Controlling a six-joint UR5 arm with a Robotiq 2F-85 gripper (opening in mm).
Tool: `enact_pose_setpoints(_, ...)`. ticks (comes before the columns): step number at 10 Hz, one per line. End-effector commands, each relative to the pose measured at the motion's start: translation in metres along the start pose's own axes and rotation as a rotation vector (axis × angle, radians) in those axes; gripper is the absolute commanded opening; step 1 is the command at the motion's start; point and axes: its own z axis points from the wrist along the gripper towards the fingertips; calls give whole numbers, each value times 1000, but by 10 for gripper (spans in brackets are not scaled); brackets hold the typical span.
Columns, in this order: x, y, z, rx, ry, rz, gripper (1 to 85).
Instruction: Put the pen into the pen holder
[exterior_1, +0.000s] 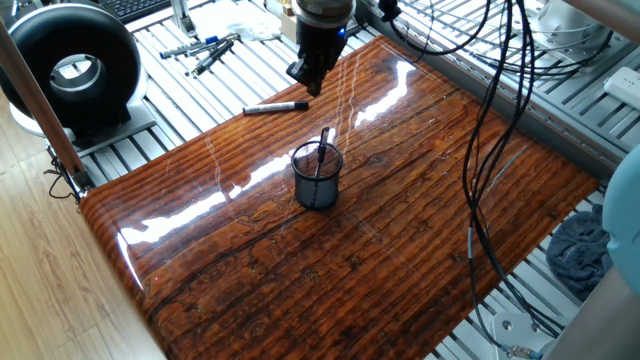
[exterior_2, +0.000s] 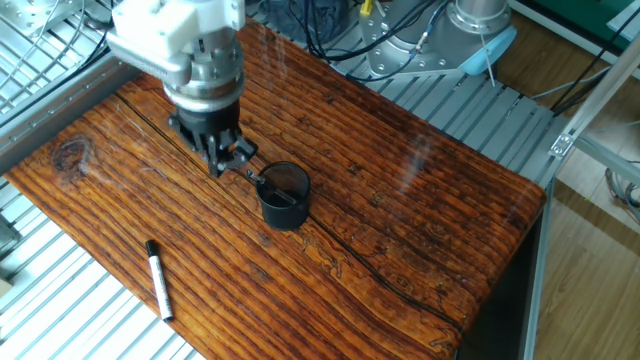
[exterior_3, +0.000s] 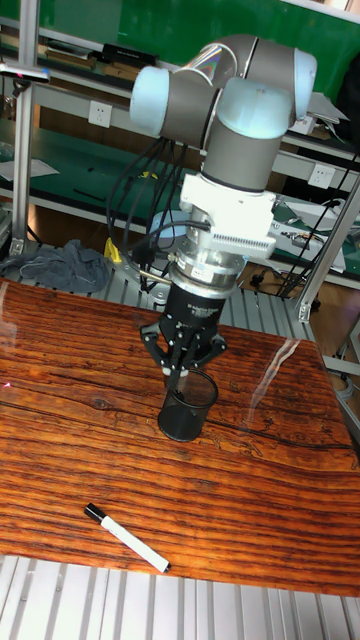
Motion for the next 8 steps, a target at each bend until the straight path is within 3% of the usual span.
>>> enact_pose_setpoints(1,-7,3,3,0,-3,38,13)
enact_pose_setpoints(4,-7,11,-1,-33,-9,85,13)
enact_pose_setpoints(5,7,14,-2,-42,47,99,13)
enact_pose_setpoints(6,11,23,-2,-76,65,109,13)
enact_pose_setpoints(7,-10,27,-2,-97,-14,109,13)
enact_pose_setpoints(8,-17,24,-2,-87,-44,110,13)
